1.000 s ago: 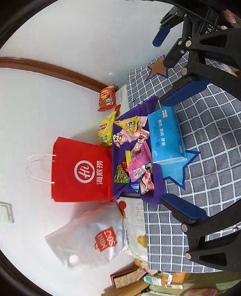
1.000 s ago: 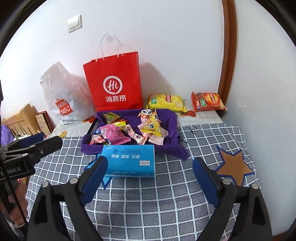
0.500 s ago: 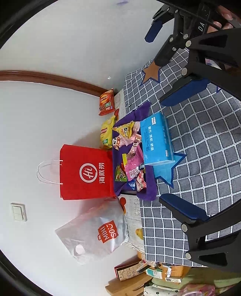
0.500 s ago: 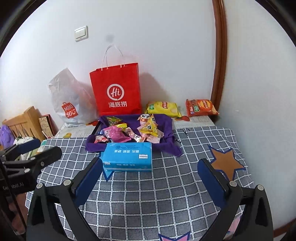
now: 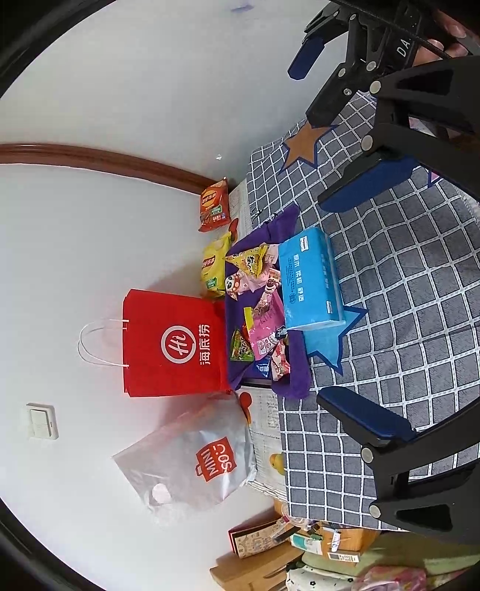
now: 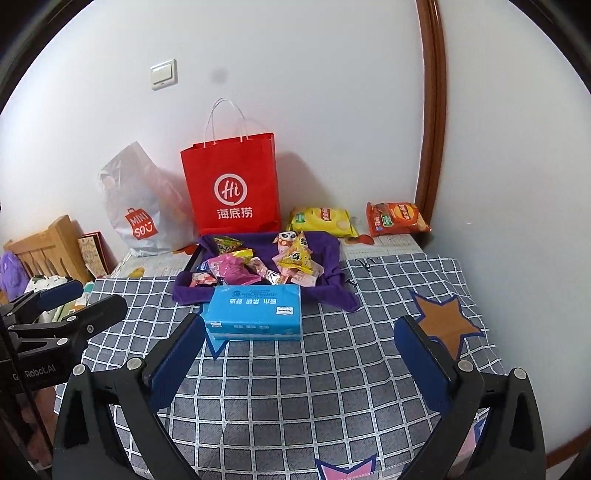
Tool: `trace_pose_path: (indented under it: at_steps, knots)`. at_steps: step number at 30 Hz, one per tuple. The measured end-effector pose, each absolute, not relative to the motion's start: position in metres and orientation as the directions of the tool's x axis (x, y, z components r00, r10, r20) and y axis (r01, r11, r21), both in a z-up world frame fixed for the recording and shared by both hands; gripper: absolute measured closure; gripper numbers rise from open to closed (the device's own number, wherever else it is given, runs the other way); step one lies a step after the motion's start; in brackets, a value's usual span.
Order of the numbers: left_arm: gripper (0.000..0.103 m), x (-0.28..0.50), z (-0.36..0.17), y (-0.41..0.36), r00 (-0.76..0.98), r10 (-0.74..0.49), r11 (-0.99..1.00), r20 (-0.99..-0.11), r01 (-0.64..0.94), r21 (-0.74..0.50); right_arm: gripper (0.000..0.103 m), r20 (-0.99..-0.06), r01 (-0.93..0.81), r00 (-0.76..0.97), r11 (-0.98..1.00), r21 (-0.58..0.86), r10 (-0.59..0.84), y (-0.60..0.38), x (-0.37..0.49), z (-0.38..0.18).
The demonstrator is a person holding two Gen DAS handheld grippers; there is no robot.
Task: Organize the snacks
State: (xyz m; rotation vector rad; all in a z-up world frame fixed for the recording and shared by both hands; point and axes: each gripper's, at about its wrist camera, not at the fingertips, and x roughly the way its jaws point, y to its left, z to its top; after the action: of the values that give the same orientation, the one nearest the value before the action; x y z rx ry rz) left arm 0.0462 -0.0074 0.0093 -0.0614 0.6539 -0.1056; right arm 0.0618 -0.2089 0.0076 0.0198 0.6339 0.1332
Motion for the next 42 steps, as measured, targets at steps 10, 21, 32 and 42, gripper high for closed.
trace_pose_path:
  at_steps: [10, 21, 32, 42]
  knots:
    - [0.008, 0.0452, 0.0114, -0.0066, 0.791, -0.118, 0.993, -0.6, 0.08, -0.091, 0.002, -0.591, -0.121, 0.796, 0.991, 0.06, 0.133, -0.2064, 0.0596, 0.0071]
    - [0.008, 0.045, 0.0113, -0.0061, 0.792, -0.119, 0.993, -0.599, 0.081, -0.091, 0.002, -0.588, -0.124, 0.797, 0.99, 0.064, 0.138, -0.2053, 0.0577, 0.0077]
    - [0.008, 0.045, 0.0114, -0.0062, 0.792, -0.117, 0.993, -0.599, 0.078, -0.09, 0.002, -0.583, -0.132, 0.799, 0.989, 0.065, 0.145, -0.2031, 0.0547, 0.01]
    - [0.008, 0.0432, 0.0124, -0.0051, 0.793, -0.118, 0.993, -0.598, 0.079, -0.092, 0.002, -0.583, -0.135, 0.799, 0.988, 0.069, 0.15, -0.204, 0.0547, 0.0111]
